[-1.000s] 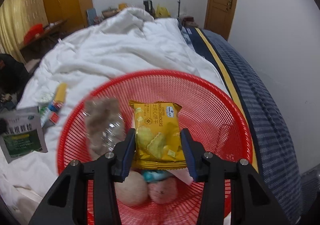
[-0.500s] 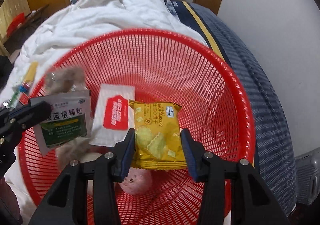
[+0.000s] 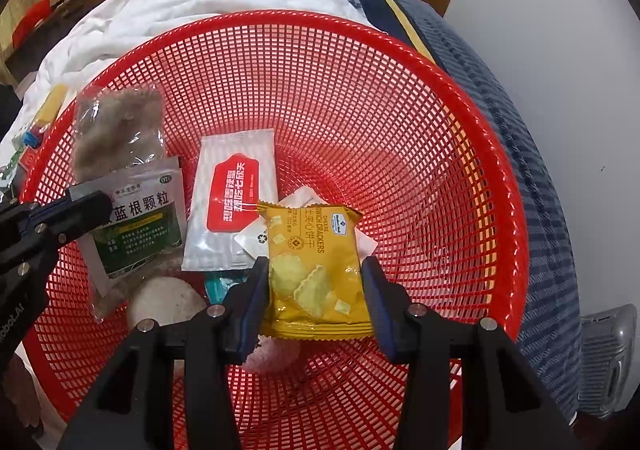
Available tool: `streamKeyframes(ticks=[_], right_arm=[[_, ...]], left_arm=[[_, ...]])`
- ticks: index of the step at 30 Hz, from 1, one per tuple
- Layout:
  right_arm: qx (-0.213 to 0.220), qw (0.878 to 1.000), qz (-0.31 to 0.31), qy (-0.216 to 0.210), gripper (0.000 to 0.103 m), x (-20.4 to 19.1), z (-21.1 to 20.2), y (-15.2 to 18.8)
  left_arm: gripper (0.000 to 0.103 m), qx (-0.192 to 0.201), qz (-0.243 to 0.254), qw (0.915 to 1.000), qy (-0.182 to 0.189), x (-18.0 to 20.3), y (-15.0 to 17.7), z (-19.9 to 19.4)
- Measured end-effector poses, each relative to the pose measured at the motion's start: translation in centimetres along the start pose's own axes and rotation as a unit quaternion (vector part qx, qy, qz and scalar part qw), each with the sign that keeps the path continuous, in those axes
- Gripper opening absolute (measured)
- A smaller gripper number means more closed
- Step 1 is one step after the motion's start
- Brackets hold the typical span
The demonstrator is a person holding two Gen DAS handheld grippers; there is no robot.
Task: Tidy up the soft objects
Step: 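Carry the green sachet and yellow cracker bag into the red basket and open both tools, then move both tools back from the basket toward the pile on the bed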
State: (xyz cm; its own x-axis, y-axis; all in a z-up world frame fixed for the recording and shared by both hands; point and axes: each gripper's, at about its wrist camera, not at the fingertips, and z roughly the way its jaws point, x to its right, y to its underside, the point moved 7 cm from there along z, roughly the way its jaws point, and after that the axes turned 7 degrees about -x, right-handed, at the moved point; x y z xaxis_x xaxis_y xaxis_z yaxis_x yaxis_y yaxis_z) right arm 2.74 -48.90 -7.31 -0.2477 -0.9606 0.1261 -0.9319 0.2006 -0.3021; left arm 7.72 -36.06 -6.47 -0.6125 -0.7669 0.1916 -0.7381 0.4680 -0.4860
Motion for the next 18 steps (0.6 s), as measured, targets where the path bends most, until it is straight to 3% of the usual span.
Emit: streamKeyframes(ticks=[9, 11, 15, 16, 18], right_arm=[[-0.006, 1.000, -0.004, -0.001, 0.051, 0.1, 0.2, 0.4], [-0.007, 1.000, -0.007, -0.006, 0.058, 0.2, 0.3, 0.7], [-0.001, 1.000, -0.001, -0.007, 0.063, 0.4, -0.1, 1.0], [0.000, 1.000, 0.001, -0.008, 0.063, 0.5, -0.2, 1.1], [0.007, 1.000, 0.002, -0.009, 0.063, 0.5, -0.8, 1.1]], left_arm=[[0.006, -0.014, 0.003, 0.9997, 0.022, 0.0, 1.1, 0.4], [0.017, -0.016, 0.007, 0.9993, 0.032, 0.2, 1.3, 0.2], [0.064, -0.002, 0.035, 0.9977, 0.058, 1.6, 1.7, -1.2], [0.069, 0.007, 0.043, 0.9973, 0.059, 2.0, 1.9, -1.8], [0.069, 0.026, 0.051, 0.9970, 0.053, 2.3, 2.1, -2.8]])
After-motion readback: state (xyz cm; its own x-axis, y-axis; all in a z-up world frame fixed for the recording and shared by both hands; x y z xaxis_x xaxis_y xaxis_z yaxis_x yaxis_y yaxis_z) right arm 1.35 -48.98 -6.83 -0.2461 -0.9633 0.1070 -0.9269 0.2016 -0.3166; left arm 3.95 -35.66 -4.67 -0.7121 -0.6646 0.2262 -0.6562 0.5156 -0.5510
